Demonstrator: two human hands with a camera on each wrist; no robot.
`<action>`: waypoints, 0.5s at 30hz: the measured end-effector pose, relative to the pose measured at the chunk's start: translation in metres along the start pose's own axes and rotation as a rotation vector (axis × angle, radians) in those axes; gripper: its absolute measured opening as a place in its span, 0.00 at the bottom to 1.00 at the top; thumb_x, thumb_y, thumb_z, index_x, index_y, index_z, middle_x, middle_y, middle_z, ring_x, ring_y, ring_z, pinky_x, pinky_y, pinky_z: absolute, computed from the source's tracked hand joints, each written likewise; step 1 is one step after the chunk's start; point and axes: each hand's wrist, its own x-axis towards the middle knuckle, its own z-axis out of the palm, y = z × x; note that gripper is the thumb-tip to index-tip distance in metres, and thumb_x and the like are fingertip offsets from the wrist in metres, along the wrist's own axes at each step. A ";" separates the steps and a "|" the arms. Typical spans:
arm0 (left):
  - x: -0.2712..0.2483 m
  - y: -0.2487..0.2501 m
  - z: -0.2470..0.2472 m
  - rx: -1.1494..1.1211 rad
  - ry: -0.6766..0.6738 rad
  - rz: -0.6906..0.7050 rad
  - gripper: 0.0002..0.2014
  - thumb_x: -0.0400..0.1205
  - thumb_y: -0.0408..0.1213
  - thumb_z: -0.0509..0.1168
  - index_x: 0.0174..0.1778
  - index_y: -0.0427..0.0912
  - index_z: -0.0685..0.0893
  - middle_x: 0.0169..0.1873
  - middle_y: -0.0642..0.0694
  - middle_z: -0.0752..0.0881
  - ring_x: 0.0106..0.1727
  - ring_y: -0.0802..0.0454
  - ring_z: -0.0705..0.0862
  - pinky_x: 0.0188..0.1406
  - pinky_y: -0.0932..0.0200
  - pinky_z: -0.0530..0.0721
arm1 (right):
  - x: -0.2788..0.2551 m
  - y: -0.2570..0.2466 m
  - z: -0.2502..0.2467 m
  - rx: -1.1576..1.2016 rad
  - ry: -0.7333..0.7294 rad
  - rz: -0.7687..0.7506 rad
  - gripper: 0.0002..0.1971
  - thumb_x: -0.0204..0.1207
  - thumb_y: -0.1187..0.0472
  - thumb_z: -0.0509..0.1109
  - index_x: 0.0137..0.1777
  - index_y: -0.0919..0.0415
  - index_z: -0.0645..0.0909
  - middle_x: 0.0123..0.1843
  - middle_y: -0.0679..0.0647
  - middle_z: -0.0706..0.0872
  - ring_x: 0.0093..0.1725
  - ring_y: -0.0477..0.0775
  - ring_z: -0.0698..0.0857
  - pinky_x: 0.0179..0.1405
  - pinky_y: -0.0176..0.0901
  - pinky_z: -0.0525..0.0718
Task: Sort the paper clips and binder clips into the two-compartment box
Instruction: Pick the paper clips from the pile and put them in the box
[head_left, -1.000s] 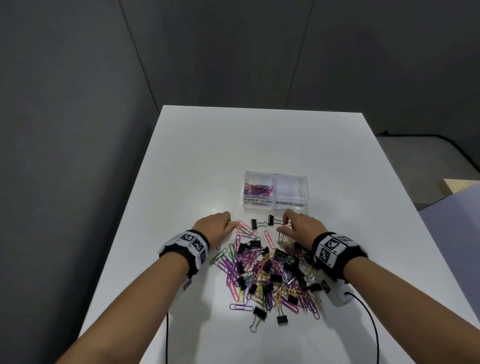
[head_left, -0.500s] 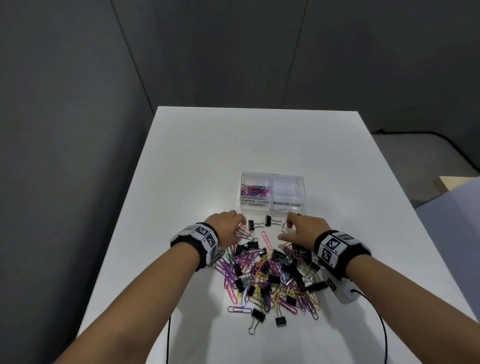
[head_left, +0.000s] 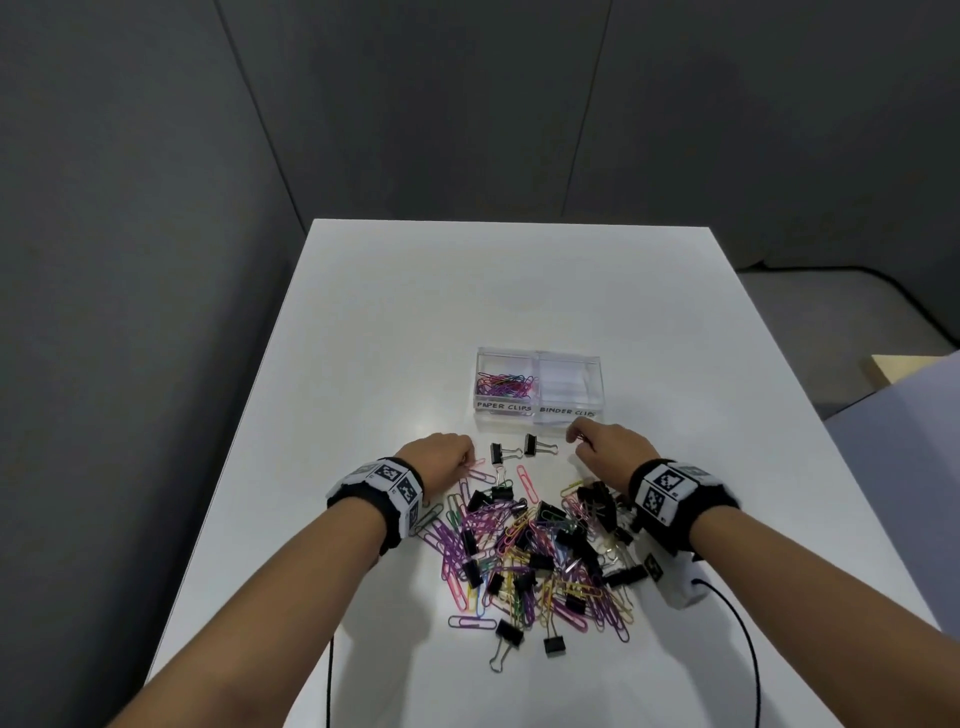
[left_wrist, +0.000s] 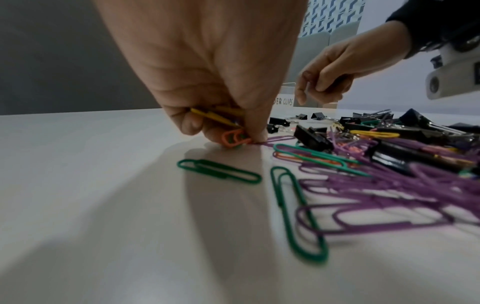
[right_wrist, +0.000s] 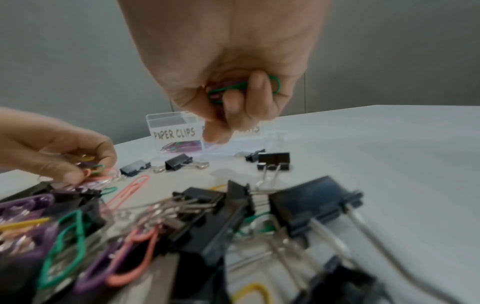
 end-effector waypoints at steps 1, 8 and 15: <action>-0.002 -0.001 -0.001 -0.016 -0.005 -0.015 0.11 0.85 0.37 0.55 0.61 0.39 0.77 0.61 0.41 0.80 0.61 0.43 0.80 0.59 0.54 0.76 | 0.000 0.003 -0.001 -0.008 -0.026 0.001 0.13 0.82 0.61 0.52 0.63 0.55 0.72 0.34 0.50 0.78 0.32 0.52 0.75 0.29 0.42 0.69; -0.013 -0.010 -0.003 -0.091 -0.013 -0.110 0.14 0.87 0.35 0.48 0.64 0.34 0.72 0.62 0.35 0.78 0.57 0.39 0.80 0.60 0.49 0.76 | -0.007 0.006 -0.002 -0.025 -0.134 -0.051 0.06 0.82 0.62 0.51 0.48 0.54 0.68 0.44 0.53 0.79 0.42 0.55 0.76 0.33 0.43 0.69; -0.034 -0.030 -0.001 -0.070 0.018 -0.203 0.15 0.87 0.41 0.47 0.61 0.37 0.71 0.51 0.37 0.85 0.44 0.45 0.77 0.52 0.50 0.78 | -0.006 0.001 0.008 -0.197 -0.153 -0.059 0.11 0.79 0.55 0.62 0.57 0.57 0.78 0.60 0.54 0.83 0.57 0.55 0.82 0.48 0.43 0.77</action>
